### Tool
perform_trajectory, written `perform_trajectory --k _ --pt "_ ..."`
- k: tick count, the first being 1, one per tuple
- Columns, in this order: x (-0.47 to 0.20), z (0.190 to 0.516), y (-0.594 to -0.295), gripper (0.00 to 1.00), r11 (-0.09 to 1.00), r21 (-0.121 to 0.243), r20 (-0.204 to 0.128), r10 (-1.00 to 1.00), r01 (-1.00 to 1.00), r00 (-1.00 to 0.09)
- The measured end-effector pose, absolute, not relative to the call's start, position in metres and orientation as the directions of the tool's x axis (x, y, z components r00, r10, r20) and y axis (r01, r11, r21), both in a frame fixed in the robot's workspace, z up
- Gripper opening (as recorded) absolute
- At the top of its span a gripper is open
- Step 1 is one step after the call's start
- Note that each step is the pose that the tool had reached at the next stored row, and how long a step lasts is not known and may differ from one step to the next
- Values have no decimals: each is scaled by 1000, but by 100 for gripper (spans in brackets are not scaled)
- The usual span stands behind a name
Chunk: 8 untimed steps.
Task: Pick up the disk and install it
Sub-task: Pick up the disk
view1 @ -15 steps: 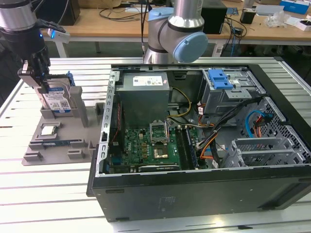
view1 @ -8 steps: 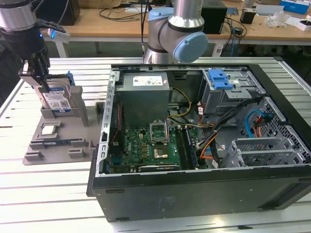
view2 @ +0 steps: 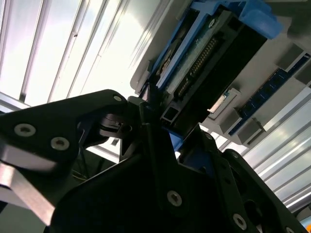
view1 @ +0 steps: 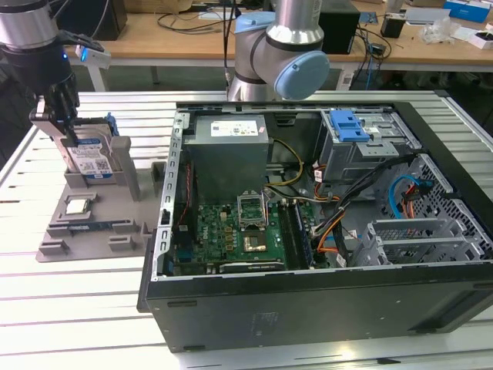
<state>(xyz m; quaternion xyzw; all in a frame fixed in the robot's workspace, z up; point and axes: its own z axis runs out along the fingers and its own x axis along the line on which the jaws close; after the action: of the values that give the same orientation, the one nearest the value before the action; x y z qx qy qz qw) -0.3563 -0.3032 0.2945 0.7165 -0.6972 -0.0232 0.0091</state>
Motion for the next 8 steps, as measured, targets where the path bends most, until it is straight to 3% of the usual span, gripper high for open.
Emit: perform_trajectory --k 8 --pt "-356 318 -302 37 -28 45 -21 -999 -999 27"
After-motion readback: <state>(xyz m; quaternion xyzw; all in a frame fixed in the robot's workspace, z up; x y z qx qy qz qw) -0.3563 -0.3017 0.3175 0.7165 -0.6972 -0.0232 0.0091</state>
